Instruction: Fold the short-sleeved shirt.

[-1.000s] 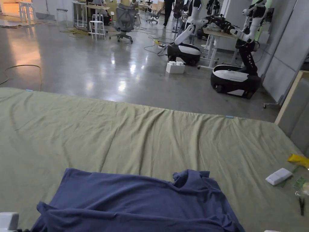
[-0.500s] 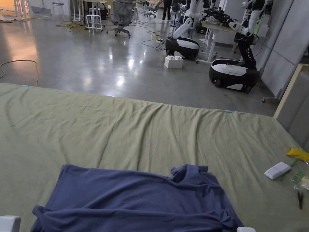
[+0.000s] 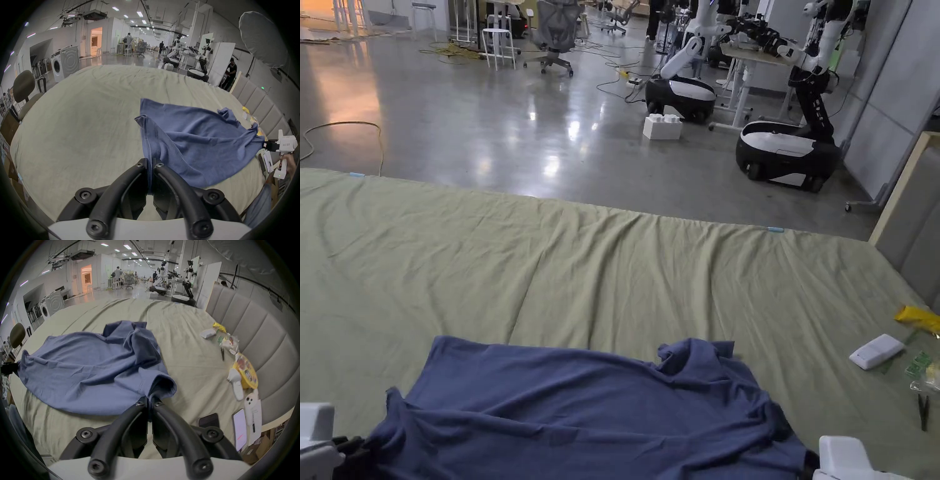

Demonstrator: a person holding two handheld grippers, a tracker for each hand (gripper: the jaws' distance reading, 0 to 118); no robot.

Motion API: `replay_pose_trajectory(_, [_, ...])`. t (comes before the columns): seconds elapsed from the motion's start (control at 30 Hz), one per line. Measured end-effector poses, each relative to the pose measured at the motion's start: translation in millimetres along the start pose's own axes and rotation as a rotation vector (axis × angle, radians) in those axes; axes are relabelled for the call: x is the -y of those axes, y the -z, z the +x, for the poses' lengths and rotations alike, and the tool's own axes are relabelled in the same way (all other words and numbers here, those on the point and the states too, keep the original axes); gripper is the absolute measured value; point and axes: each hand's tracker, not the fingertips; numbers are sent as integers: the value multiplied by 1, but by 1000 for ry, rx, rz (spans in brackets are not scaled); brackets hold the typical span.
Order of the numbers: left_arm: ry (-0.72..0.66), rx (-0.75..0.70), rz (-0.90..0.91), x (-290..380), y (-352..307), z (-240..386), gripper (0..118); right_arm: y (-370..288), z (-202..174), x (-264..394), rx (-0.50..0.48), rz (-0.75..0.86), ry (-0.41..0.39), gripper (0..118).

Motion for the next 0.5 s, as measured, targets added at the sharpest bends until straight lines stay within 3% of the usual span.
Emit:
replay_pose_trajectory(0.23, [41,-3,8,-6,-32,-4,7,-41,-3,7,12,4,-84,4])
replay_pose_trajectory(0.5, [-9,-18,-90,58,-64,-23,7,-59,-3,82,20,-113,-80,4])
